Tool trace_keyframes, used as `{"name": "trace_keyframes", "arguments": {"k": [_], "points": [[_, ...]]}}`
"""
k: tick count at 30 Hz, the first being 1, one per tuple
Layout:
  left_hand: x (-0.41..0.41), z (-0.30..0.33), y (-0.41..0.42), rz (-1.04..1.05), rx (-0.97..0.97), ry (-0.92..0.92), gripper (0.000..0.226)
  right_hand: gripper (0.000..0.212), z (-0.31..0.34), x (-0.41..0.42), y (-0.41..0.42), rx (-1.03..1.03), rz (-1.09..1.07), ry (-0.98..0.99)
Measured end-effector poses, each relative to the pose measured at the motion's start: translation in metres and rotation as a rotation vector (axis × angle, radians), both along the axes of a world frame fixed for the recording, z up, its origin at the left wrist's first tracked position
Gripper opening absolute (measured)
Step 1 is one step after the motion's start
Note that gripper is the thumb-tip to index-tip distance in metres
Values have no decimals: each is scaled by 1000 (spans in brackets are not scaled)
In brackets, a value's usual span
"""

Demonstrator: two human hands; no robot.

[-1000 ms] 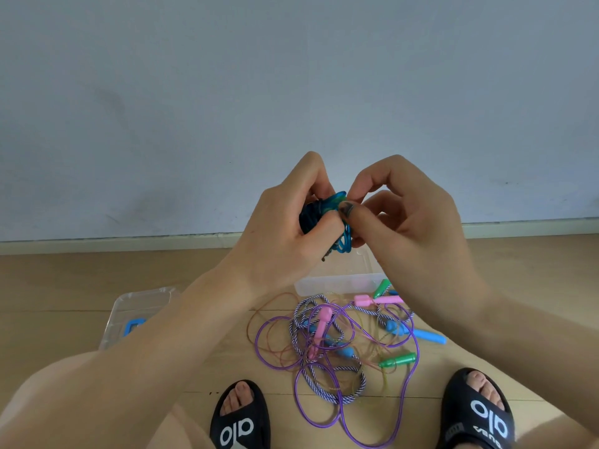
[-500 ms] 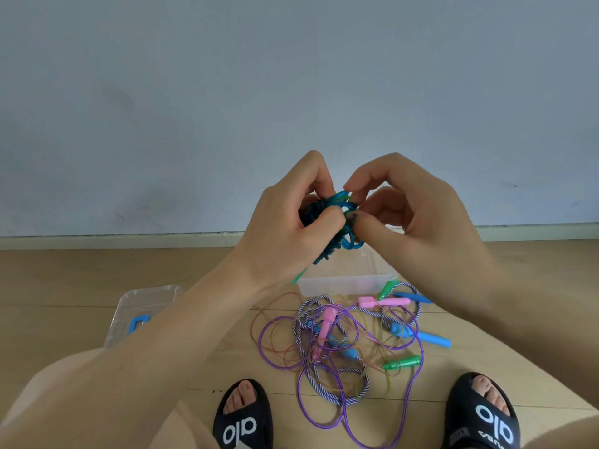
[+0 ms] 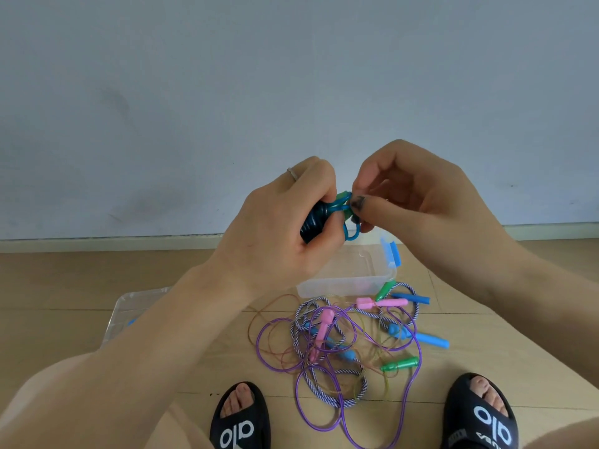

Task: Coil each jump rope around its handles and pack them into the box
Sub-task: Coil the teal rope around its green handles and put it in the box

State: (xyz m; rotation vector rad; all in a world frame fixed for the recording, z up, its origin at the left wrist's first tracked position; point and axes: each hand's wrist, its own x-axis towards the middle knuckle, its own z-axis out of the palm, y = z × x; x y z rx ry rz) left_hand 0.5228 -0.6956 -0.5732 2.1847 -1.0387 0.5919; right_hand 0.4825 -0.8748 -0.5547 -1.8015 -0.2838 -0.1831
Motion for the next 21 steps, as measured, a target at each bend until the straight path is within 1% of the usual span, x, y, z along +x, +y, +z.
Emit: {"name": "trace_keyframes", "arguments": {"k": [5, 8, 12, 17, 21], "points": [[0, 0, 0, 13, -7, -10, 12, 16, -1, -1, 2, 110, 1, 32], [0, -2, 0, 8, -55, 75, 12, 18, -3, -3, 6, 158, 7, 49], [2, -5, -1, 3, -127, 188, 16, 18, -7, -4, 9, 127, 15, 55], [1, -3, -1, -22, -174, 248, 13, 15, -5, -2, 9, 149, 17, 39], [-1, -3, -3, -32, -203, 276, 12, 12, -6, 2, 6, 128, 4, 20]]}}
